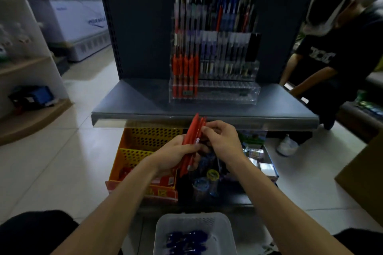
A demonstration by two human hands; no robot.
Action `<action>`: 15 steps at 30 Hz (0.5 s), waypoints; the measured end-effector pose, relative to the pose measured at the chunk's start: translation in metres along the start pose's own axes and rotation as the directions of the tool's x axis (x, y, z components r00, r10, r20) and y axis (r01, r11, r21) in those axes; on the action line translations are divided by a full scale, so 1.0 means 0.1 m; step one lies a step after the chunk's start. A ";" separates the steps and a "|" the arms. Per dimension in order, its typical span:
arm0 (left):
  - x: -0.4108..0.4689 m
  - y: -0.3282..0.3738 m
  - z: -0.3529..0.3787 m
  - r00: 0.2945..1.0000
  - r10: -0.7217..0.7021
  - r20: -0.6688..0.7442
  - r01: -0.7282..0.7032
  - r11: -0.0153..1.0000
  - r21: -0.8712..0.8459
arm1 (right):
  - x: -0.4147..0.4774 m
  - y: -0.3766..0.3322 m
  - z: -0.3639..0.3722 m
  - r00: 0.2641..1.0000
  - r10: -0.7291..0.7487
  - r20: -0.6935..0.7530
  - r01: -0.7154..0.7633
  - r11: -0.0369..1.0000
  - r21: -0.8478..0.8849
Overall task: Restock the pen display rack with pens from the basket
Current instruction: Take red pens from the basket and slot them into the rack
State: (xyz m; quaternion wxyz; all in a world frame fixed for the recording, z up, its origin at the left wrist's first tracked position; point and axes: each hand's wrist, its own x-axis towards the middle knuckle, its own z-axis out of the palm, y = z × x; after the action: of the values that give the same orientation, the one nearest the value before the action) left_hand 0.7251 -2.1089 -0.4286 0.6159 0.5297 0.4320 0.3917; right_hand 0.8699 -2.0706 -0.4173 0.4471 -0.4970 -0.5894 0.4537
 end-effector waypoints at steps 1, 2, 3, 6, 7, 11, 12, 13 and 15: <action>0.01 0.03 0.00 1.000 0.016 -0.011 -0.016 0.999 -0.028 | 0.03 -0.05 0.00 1.000 -0.012 -0.003 0.012 1.000 0.023; 0.01 0.04 0.01 0.999 0.030 -0.017 -0.031 0.999 -0.040 | 0.05 -0.09 0.00 0.999 -0.031 -0.011 0.031 0.999 0.037; 0.03 0.06 0.00 0.999 0.042 -0.026 -0.043 0.998 -0.041 | 0.08 -0.13 0.00 0.998 -0.059 -0.016 0.059 0.998 0.035; 0.06 0.11 0.01 0.989 0.106 -0.100 -0.105 0.994 0.016 | 0.14 -0.21 -0.01 0.988 -0.153 0.005 0.153 0.988 -0.009; 0.07 0.14 0.03 0.982 0.140 -0.129 -0.138 0.990 0.027 | 0.16 -0.22 -0.01 0.980 -0.199 0.010 0.199 0.979 -0.032; 0.13 0.24 0.07 0.948 0.226 -0.222 -0.220 0.974 0.053 | 0.20 -0.27 -0.05 0.888 -0.450 0.091 0.459 0.864 -0.208; 0.15 0.27 0.06 0.941 0.238 -0.242 -0.232 0.971 0.053 | 0.22 -0.27 -0.07 0.861 -0.495 0.120 0.508 0.819 -0.266; 0.17 0.29 0.05 0.933 0.245 -0.262 -0.245 0.969 0.033 | 0.25 -0.27 -0.08 0.835 -0.530 0.147 0.546 0.768 -0.335; 0.23 0.33 0.01 0.926 0.237 -0.293 -0.259 0.965 -0.039 | 0.30 -0.27 -0.10 0.785 -0.592 0.184 0.593 0.631 -0.501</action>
State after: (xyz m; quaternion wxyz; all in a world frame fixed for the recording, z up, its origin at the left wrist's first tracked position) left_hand 0.7323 -2.0836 -0.3986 0.5123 0.4939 0.4306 0.5552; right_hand 0.8717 -2.0421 -0.3868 0.4138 -0.3791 -0.8216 0.1000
